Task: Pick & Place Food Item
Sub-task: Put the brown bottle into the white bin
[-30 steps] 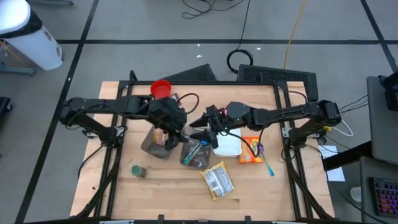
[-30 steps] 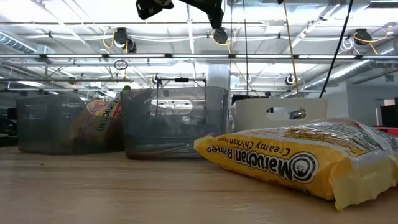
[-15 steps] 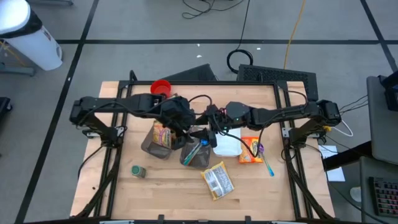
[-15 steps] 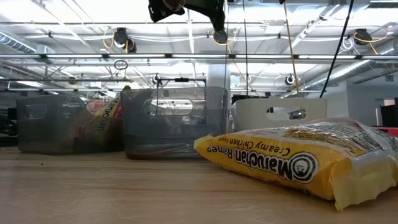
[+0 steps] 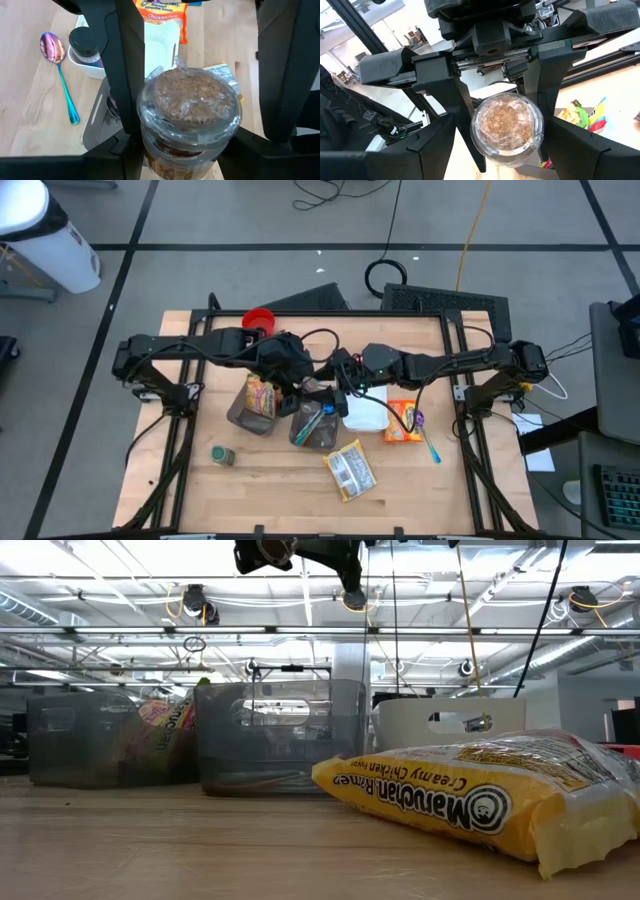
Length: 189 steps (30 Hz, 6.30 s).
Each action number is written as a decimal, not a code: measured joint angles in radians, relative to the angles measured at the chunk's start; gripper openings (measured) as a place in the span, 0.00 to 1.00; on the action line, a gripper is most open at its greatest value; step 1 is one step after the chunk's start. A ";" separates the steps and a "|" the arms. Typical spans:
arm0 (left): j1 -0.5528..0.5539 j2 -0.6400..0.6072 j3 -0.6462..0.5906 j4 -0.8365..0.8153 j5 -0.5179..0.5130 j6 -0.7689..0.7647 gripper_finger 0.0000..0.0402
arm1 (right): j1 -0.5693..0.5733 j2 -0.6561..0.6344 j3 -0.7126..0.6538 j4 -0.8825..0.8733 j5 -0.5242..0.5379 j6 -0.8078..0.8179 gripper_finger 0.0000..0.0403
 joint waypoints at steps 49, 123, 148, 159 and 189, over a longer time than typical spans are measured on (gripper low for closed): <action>0.007 0.000 0.000 0.004 0.005 0.047 0.64 | 0.000 -0.006 -0.001 -0.015 0.001 -0.034 0.43; -0.078 -0.480 -0.684 0.699 -0.146 -0.385 0.64 | 0.005 -0.329 -0.513 -0.466 0.493 0.056 0.43; -0.077 -0.478 -0.684 0.703 -0.173 -0.361 0.64 | -0.101 -0.145 -0.515 -0.394 0.369 -0.080 0.43; -0.077 -0.477 -0.684 0.702 -0.173 -0.359 0.64 | -0.103 -0.145 -0.513 -0.364 0.397 -0.094 0.43; -0.077 -0.477 -0.684 0.702 -0.173 -0.360 0.64 | -0.102 -0.145 -0.561 -0.355 0.418 -0.064 0.50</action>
